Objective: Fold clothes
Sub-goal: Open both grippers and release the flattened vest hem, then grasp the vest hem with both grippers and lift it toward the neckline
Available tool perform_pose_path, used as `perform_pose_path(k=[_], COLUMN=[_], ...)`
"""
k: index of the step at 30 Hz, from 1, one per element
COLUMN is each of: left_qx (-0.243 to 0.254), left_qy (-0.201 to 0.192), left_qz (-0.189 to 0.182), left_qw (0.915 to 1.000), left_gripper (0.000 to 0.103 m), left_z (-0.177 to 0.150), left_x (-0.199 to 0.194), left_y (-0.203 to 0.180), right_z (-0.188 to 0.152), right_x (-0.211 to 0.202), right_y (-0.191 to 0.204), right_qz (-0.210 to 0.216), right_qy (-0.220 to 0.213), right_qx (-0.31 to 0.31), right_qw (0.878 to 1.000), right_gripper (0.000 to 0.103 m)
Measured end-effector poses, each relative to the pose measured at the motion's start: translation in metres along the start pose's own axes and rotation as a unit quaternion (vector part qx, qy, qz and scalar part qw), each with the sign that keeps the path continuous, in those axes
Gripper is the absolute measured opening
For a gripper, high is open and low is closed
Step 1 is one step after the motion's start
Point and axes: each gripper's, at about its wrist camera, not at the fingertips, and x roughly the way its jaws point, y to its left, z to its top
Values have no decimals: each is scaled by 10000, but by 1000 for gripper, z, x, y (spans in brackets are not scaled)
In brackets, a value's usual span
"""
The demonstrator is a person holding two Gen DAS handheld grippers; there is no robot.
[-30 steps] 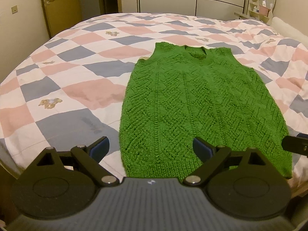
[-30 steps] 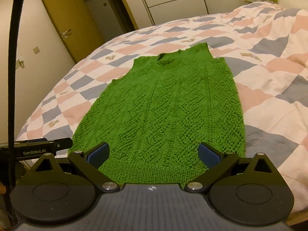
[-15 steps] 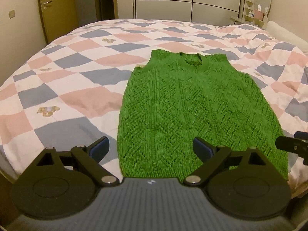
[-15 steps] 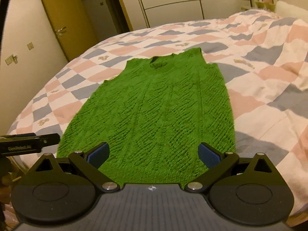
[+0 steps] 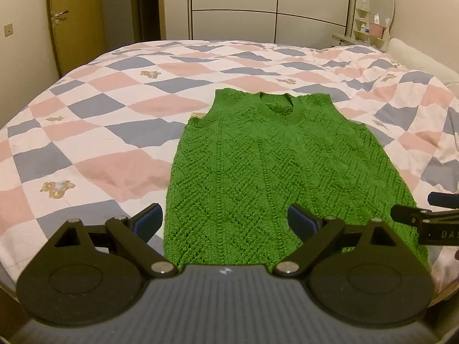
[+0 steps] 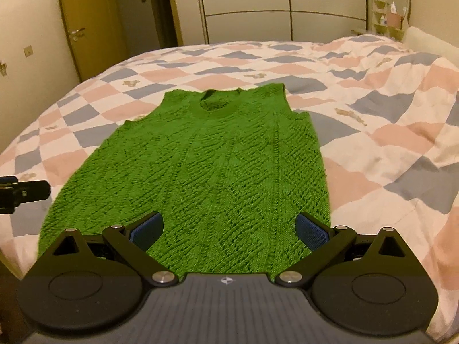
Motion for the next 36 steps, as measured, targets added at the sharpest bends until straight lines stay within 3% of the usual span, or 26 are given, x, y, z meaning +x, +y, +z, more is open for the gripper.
perform_pose_path(k=[9, 15, 23, 32, 36], left_qx=[-139, 29, 199, 335, 454], left_qy=[91, 117, 104, 16, -43], left_qz=[30, 53, 94, 148, 127], left_qw=[9999, 9999, 9997, 9993, 9989], left_gripper=[93, 93, 93, 93, 93], left_z=[-3, -5, 17, 47, 68], left_x=[11, 14, 36, 75, 100], left_y=[13, 16, 29, 36, 37], right_z=[-1, -4, 9, 36, 52], right_x=[16, 25, 33, 73, 90], right_y=[2, 8, 5, -24, -37], right_qz=[-378, -564, -852, -1397, -1239], right_qy=[-16, 113, 128, 22, -97], right_qx=[-221, -383, -602, -646, -736], right_qw=[9990, 9976, 9945, 9881, 9895], right_gripper=[101, 101, 101, 101, 101])
